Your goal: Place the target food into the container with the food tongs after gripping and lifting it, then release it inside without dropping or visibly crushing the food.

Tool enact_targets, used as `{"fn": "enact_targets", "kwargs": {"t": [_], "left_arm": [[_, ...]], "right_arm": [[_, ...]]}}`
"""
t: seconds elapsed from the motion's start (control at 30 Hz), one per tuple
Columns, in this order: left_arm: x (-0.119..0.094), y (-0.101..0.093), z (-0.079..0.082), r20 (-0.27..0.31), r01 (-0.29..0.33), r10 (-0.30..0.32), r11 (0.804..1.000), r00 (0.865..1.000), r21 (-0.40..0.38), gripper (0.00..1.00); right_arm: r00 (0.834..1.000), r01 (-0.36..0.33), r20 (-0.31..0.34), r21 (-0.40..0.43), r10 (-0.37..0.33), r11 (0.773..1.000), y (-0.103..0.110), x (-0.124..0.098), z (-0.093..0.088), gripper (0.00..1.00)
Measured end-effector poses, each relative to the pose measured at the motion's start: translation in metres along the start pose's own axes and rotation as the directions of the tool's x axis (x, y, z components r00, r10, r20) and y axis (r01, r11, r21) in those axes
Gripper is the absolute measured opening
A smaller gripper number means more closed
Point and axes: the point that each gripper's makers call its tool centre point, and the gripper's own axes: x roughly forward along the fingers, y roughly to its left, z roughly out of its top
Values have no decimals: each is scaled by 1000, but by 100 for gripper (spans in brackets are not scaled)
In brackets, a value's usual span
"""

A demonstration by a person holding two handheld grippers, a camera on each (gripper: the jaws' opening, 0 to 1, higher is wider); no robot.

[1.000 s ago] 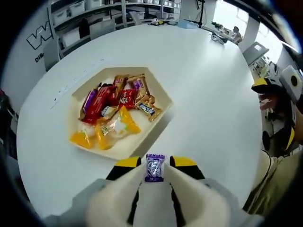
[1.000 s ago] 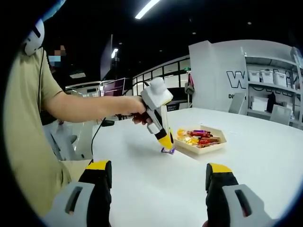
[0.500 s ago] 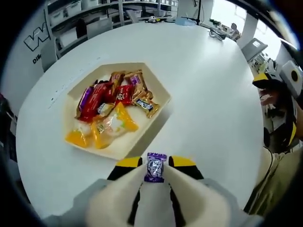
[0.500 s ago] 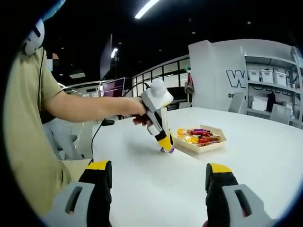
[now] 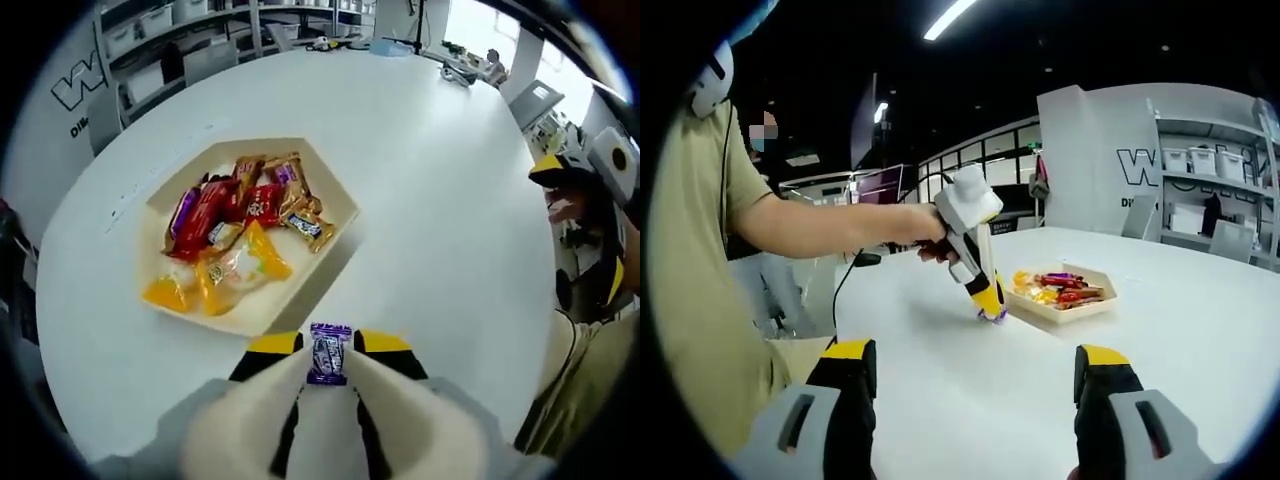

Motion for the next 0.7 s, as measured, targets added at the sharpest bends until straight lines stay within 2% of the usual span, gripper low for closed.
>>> {"fn": "enact_targets", "kwargs": {"t": [0.37,0.7], "left_arm": [[-18,-7,17,34,26,-26,1000,999,7,19],[-34,-1,39,73,20,-22,1000,997,18,19]], "right_arm": [[1000,1,2,-1,-1,1000,0,0,0,80],[1000,5,10,-3,-5,1000,-1,-2,3,80]]}}
